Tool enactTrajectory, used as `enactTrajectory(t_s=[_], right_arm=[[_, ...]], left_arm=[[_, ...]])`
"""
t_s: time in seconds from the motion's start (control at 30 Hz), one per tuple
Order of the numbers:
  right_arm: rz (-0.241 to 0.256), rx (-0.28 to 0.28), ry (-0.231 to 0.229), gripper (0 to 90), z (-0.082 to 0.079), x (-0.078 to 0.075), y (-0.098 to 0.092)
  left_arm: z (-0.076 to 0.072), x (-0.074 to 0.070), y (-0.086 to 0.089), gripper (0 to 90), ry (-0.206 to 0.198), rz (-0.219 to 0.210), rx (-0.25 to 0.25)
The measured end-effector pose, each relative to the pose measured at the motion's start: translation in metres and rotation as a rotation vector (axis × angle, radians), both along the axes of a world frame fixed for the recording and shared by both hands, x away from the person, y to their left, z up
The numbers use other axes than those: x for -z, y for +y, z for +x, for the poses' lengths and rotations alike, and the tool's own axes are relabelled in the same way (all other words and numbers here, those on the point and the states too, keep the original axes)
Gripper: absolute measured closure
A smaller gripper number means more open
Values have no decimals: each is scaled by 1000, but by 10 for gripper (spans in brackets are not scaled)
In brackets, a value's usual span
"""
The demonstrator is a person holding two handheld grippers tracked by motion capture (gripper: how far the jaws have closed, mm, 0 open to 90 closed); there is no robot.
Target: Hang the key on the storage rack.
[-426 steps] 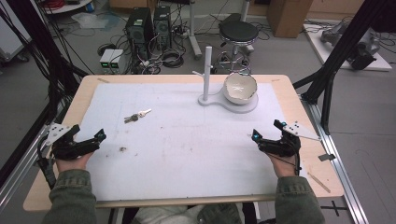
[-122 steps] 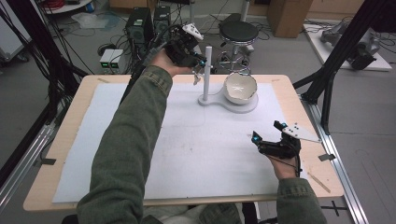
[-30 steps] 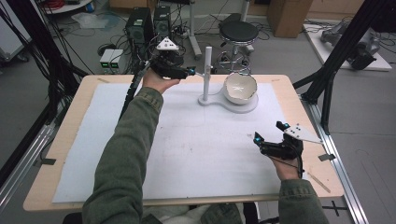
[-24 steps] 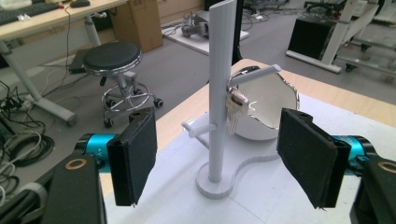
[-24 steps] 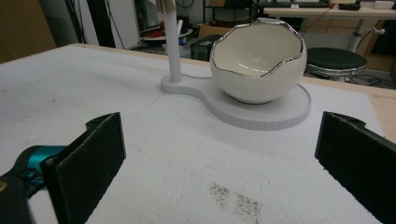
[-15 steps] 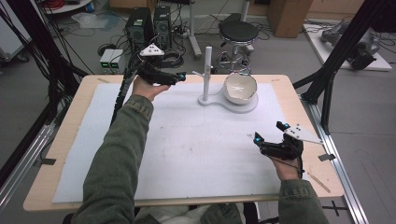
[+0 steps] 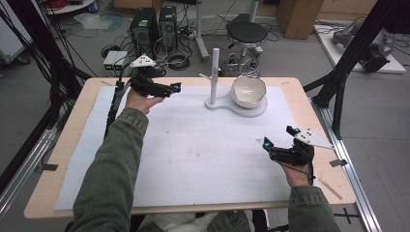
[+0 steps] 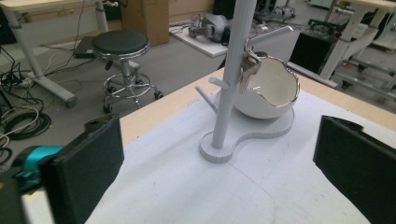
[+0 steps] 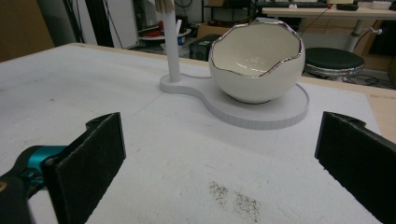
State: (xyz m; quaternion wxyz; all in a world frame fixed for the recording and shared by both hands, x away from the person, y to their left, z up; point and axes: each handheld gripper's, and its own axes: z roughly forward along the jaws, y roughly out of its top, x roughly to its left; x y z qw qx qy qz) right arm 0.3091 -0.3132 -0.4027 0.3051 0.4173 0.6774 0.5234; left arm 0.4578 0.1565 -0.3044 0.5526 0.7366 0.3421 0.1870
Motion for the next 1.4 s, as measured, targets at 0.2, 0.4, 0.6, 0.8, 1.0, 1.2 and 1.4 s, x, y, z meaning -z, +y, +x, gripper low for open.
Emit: enactTrajectory(t_s=[0.2, 0.4, 0.6, 0.8, 1.0, 1.2, 1.4], right_arm=[[-2, 0, 2, 6, 0, 0, 0], [-5, 0, 3, 7, 0, 0, 1], [-8, 3, 2, 7, 0, 0, 1], [-10, 4, 0, 6, 0, 0, 1], [-10, 4, 1, 7, 0, 0, 1], [-14, 5, 3, 7, 0, 1, 1], [-14, 6, 5, 7, 0, 1, 1]], left_arm=[[-12, 7, 13, 16, -3, -15, -20], [-24, 17, 29, 16, 2, -20, -46], [-34, 21, 44, 16, 8, -25, -66], [-45, 27, 54, 16, 3, -34, -84], [-52, 40, 63, 16, 21, -45, -102], [-60, 47, 70, 16, 23, -70, -115], [-67, 51, 78, 16, 23, -75, -133]])
